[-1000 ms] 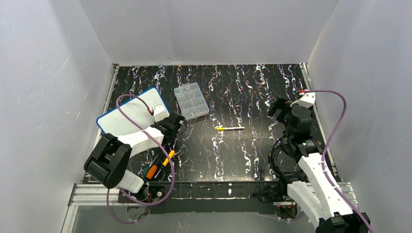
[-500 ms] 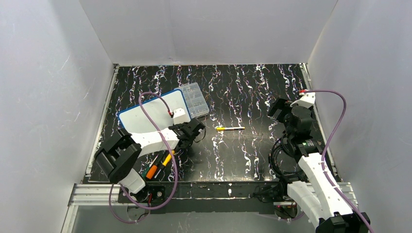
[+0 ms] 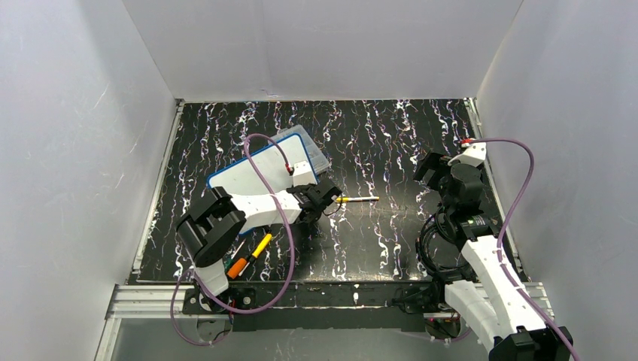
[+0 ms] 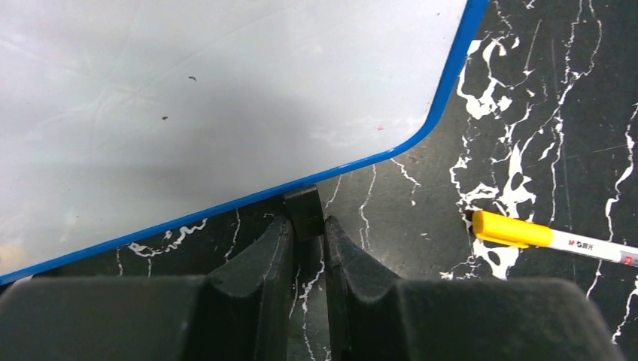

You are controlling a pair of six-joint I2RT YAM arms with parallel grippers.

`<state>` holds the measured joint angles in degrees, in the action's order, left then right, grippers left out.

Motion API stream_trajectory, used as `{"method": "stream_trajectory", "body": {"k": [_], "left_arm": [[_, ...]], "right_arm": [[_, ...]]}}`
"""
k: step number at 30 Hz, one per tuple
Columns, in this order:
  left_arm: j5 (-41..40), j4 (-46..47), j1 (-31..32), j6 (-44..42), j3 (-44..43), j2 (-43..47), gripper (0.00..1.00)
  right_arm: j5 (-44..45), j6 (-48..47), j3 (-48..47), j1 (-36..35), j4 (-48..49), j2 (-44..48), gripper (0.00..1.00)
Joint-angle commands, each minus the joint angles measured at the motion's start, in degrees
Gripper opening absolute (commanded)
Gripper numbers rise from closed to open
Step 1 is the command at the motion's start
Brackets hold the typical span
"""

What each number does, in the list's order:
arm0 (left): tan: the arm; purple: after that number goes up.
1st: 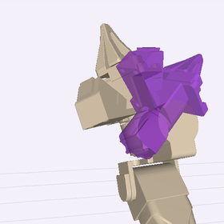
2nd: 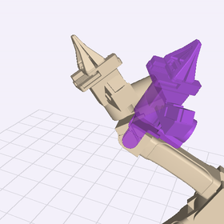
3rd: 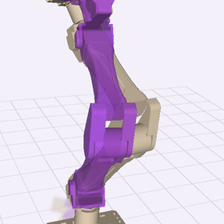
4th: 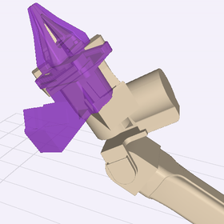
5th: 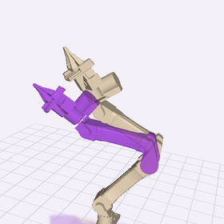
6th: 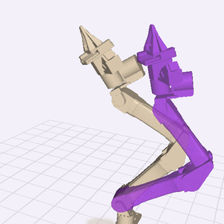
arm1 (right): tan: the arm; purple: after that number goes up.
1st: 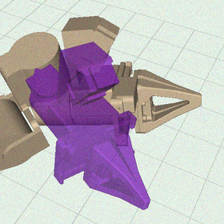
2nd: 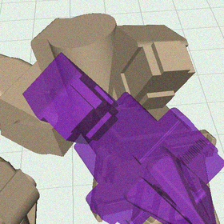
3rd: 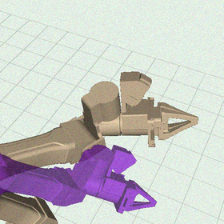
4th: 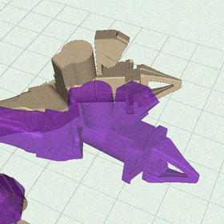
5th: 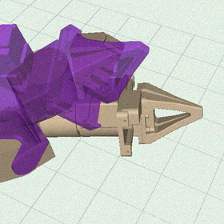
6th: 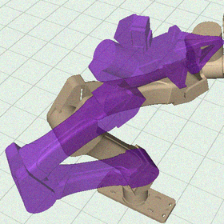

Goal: Write a sentence on the whiteboard
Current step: Move the whiteboard to the center of the board.

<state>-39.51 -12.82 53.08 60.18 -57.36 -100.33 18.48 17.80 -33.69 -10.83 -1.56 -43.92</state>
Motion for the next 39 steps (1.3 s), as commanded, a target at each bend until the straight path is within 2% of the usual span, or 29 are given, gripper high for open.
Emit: {"method": "stream_trajectory", "body": {"k": [1,3,7,10,12,17,19,24,27,30,35,39], "left_arm": [[1.7,1.5,1.0,0.0,-2.6,-1.2,0.0],[2.2,2.0,1.0,-0.5,-2.2,-0.7,0.04],[4.8,4.1,1.0,-2.0,0.2,1.1,0.33],[8.5,6.8,1.1,-5.6,2.4,3.5,0.46],[10.8,8.0,1.5,-7.2,4.4,5.9,0.53],[17.5,10.2,1.7,-11.9,8.8,13.3,0.71],[22.1,10.0,1.7,-15.6,8.9,16.2,0.82],[34.3,1.3,1.3,-27.3,1.4,19.6,0.98],[44.9,-6.7,-1.8,-32.7,-6.1,20.2,0.98],[50.3,-12.7,-5.8,-39.3,-10.9,22.1,0.98],[43.3,-10.1,-7.2,-52.2,-8.4,28.8,0.98],[42.2,-6.1,-7.3,-54.6,-4.0,33.8,0.98]], "right_arm": [[-2.9,0.0,-0.5,0.2,1.7,-0.3,1.0],[-5.8,0.6,-0.5,0.2,1.7,-0.8,1.0],[-12.8,3.1,-0.6,0.2,-1.0,-2.6,1.0],[-22.4,1.8,-0.9,0.2,-1.6,-4.4,0.95],[-25.3,2.1,-1.9,0.1,-3.5,-6.3,0.93],[-27.8,5.8,-4.7,-0.7,-9.9,-12.2,0.89],[-28.2,8.9,-5.6,-2.1,-11.8,-14.5,0.85],[-24.7,16.2,-6.0,-10.3,-10.2,-19.8,0.77],[-22.5,22.5,-5.8,-13.8,-8.1,-23.7,0.72],[-19.5,27.6,-7.0,-15.1,-9.7,-27.9,0.71],[-17.4,33.6,-5.4,-16.6,-4.9,-31.8,0.7],[-13.0,35.1,-7.2,-17.1,-4.9,-35.4,0.71]]}}
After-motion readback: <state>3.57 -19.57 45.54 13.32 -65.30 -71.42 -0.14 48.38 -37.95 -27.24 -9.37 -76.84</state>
